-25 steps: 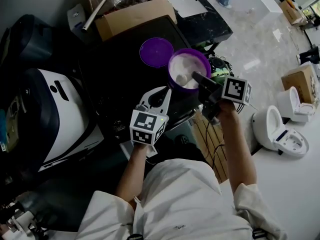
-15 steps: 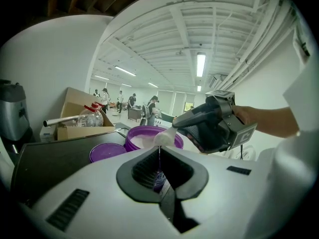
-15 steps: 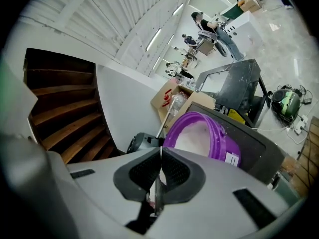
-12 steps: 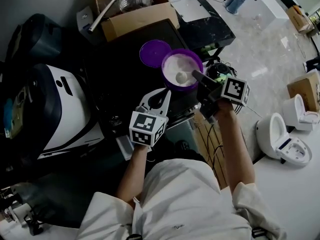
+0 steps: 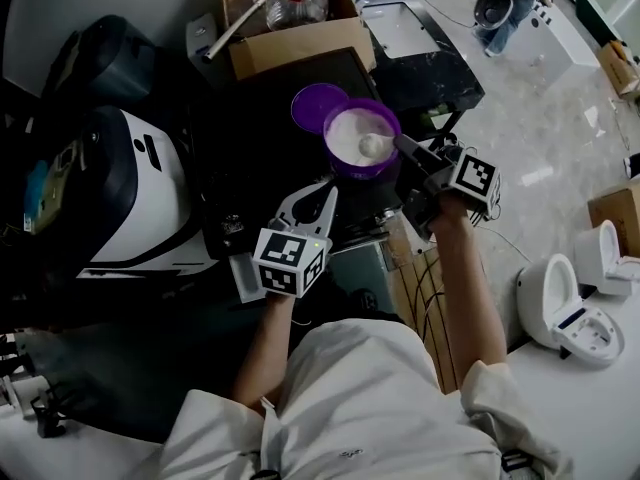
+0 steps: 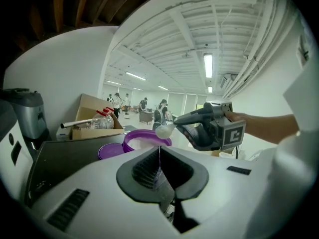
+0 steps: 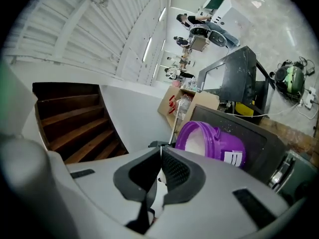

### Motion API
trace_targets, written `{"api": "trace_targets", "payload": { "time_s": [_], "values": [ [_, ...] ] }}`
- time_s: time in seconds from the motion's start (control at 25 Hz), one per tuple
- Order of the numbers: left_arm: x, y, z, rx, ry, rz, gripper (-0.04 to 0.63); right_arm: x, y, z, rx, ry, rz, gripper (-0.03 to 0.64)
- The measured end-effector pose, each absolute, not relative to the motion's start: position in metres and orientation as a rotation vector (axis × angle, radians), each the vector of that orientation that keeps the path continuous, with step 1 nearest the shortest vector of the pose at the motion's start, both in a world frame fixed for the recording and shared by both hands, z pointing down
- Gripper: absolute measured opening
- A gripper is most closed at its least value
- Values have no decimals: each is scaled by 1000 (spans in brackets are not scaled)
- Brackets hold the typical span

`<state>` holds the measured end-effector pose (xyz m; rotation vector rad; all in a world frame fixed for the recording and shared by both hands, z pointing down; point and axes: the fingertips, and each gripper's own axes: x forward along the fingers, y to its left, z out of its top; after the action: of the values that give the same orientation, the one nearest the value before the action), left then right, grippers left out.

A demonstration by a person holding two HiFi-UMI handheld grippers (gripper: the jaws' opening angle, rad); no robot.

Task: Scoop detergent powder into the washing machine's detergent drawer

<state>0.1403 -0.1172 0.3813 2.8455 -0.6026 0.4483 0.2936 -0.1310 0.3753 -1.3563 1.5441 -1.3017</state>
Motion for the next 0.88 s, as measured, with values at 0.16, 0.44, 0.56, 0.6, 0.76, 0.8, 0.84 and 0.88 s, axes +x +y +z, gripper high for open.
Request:
{"api": "trace_targets", "payload": {
  "time_s": [0.16, 0.44, 0.56, 0.6, 0.76, 0.8, 0.84, 0.88],
  "values": [
    [126, -108, 378, 2829, -678, 444, 21, 290, -130, 372, -1293, 1536, -1311, 9],
    [91, -90, 373, 2769, -840, 397, 21, 258, -125, 359, -1202, 1629, -1340, 9],
    [74, -80, 374, 2744, -904, 381, 21, 237, -121, 357, -1156, 1673, -1366, 9],
    [68, -76, 375, 2733, -927, 376, 21, 229, -119, 357, -1140, 1685, -1377, 8],
    [43, -62, 379, 2687, -1013, 360, 21, 202, -112, 360, -1088, 1736, -1422, 8],
    [37, -59, 380, 2675, -1036, 357, 21, 195, -111, 361, -1073, 1748, -1433, 9],
    [30, -56, 382, 2661, -1058, 355, 21, 188, -109, 362, -1057, 1759, -1445, 9],
    [23, -52, 384, 2645, -1081, 352, 21, 181, -107, 363, -1042, 1770, -1456, 9]
  ]
}}
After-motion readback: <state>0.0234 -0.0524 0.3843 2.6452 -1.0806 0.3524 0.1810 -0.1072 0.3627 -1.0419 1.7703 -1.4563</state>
